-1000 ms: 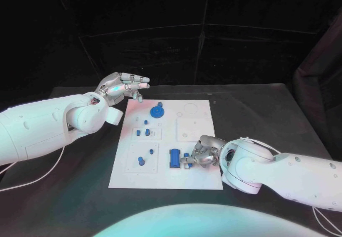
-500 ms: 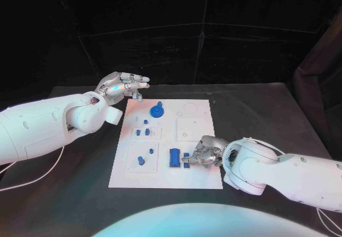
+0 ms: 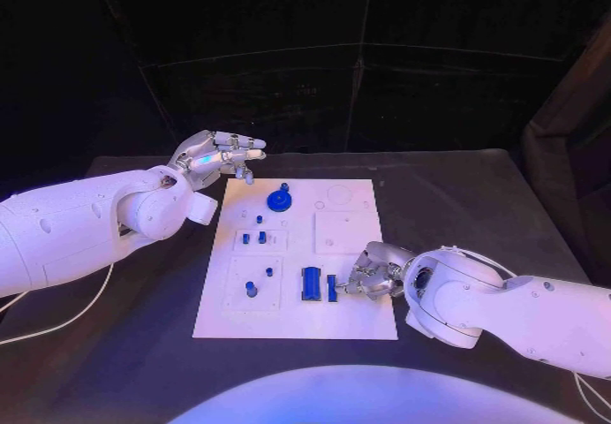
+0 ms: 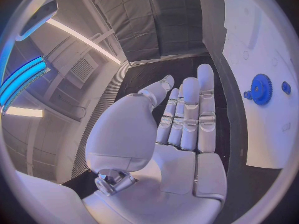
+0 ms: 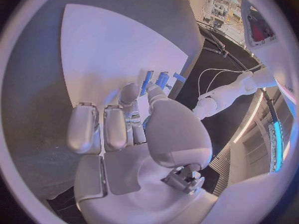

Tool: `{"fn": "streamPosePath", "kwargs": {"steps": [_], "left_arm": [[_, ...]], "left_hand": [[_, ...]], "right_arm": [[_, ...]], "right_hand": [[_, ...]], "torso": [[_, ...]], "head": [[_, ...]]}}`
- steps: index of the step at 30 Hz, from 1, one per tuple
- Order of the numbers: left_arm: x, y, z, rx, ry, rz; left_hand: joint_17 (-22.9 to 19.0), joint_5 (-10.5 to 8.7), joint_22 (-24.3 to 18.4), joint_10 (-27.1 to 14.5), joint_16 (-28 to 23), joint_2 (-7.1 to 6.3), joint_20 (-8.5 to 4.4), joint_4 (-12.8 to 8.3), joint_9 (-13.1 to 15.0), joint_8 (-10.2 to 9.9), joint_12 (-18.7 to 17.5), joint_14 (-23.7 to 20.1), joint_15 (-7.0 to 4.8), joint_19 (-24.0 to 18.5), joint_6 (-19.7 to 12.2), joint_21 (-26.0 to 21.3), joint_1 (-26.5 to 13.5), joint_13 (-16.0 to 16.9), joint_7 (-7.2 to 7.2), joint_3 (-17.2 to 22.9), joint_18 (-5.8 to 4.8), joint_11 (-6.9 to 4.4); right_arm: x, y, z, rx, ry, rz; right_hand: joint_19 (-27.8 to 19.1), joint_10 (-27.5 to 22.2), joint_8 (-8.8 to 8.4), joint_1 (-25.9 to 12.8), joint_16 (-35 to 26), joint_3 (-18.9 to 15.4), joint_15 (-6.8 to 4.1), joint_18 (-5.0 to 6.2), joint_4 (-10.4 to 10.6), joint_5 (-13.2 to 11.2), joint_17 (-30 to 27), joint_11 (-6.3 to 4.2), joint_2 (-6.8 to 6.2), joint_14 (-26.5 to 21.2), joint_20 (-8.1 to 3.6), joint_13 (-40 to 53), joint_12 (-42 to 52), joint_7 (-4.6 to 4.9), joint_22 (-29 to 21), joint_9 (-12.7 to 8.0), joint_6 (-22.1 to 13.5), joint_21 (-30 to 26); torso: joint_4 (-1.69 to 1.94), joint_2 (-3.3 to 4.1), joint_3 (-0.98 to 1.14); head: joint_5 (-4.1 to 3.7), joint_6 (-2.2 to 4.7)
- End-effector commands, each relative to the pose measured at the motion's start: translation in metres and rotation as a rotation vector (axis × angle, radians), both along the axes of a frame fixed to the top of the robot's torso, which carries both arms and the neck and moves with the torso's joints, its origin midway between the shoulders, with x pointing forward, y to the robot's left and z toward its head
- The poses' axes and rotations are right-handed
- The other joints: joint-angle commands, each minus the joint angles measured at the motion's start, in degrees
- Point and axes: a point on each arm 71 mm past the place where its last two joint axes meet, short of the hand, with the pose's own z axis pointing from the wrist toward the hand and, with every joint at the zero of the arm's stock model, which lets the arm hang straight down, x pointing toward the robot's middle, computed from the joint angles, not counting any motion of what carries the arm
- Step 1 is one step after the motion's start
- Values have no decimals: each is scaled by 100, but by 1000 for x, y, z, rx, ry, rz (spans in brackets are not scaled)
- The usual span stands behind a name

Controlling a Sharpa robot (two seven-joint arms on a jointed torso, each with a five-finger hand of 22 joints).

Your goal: Assemble the parts on the task board

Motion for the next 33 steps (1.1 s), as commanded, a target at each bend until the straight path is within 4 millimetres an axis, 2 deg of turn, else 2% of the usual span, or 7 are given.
{"fn": "streamPosePath", "kwargs": {"steps": [1, 7, 11, 15, 24, 28, 33], "left_arm": [[0, -1, 1, -5, -5, -11], [0, -2, 2, -10, -12, -7], [2, -3, 0, -27, -9, 13], [7, -4, -3, -50, -12, 44], [24, -3, -18, -73, -40, 134], [28, -2, -30, -83, -33, 191], [28, -5, -44, -90, -25, 249]], "left_hand": [[-6, -16, -7, -49, 39, 43, 11, 5, 0, 40, 28, -45, 13, -34, -34, -27, 12, -9, -15, -29, 75, 10], [-26, -17, -20, -68, 47, 33, 22, 41, -1, 51, 55, -73, 26, -50, -43, -49, -53, -10, -14, -86, 71, 17], [-143, -19, -115, -123, -132, 24, 57, 76, -2, 75, 91, -382, 64, -290, -54, -234, -100, -19, -17, -182, 64, 31], [-711, -52, -448, -67, -1157, 39, 184, 124, -2, 128, -6, -1053, 179, -997, -24, -818, -125, -82, -15, -276, 29, 84], [-1830, -33, -1421, 80, -3435, 1, 673, 245, -18, -96, -866, -1608, 662, -2363, -154, -2203, -169, -91, -143, -397, -79, 344], [-2148, -11, -1881, -250, -4062, -132, 875, 581, -25, -234, -1287, -1830, 870, -3085, -309, -2734, -644, -96, -188, -931, -46, 494], [-2414, -24, -2613, -698, -4596, -63, 1013, 805, -27, -236, -1652, -1990, 1023, -4561, -579, -2924, -665, -91, -136, -1446, -57, 387]], "right_arm": [[4, 0, 6, 121, -68, 17], [18, -11, 19, 393, -119, -3], [42, -25, 32, 592, -129, -44], [78, -41, 40, 775, -132, -113], [145, -49, 39, 967, -196, -223], [164, -44, 37, 1010, -218, -242], [176, -44, 36, 1027, -248, -261]], "right_hand": [[-164, -240, -138, 88, -248, -64, 44, 31, -73, 19, -304, 54, -82, 192, 31, -351, -542, 84, -289, -56, -229, -153], [-769, -701, -343, 465, -1350, -147, 179, 263, -231, -9, -1508, 208, -34, -118, 169, -883, -1267, 252, -1585, -171, -556, -883], [-1729, -1245, -481, 747, -3213, -117, 337, 553, -343, -45, -3271, 381, 65, -787, 297, -1507, -1972, 412, -3525, -267, -753, -2216], [-2356, -1728, -776, 1259, -4732, 76, 671, 553, -595, -554, -4061, 684, 194, -1642, 605, -2646, -2919, 651, -4325, -505, -895, -3563], [-3093, -2037, -1169, 1306, -6657, -8, 1226, 477, -905, -807, -5485, 1048, 214, -2597, 1139, -4092, -3302, 588, -5321, -1012, -1048, -5271], [-3476, -2336, -1169, 1023, -7088, -297, 1363, 538, -887, -888, -5965, 1065, 260, -2607, 1363, -4551, -3341, 597, -5868, -1256, -1249, -6209], [-3355, -2366, -1172, 853, -7173, -555, 1415, 574, -953, -966, -6413, 1129, 383, -2578, 1477, -4924, -3344, 624, -6228, -1459, -1285, -6815]], "torso": [[3, -7, 0], [1, -43, -9], [3, -138, -27], [10, -255, -68], [-26, -411, -80], [-40, -447, -57], [-12, -476, -50]], "head": [[10, 24], [-15, 154], [-45, 279], [-148, 619], [-126, 1099], [-103, 1244], [-57, 1329]]}}
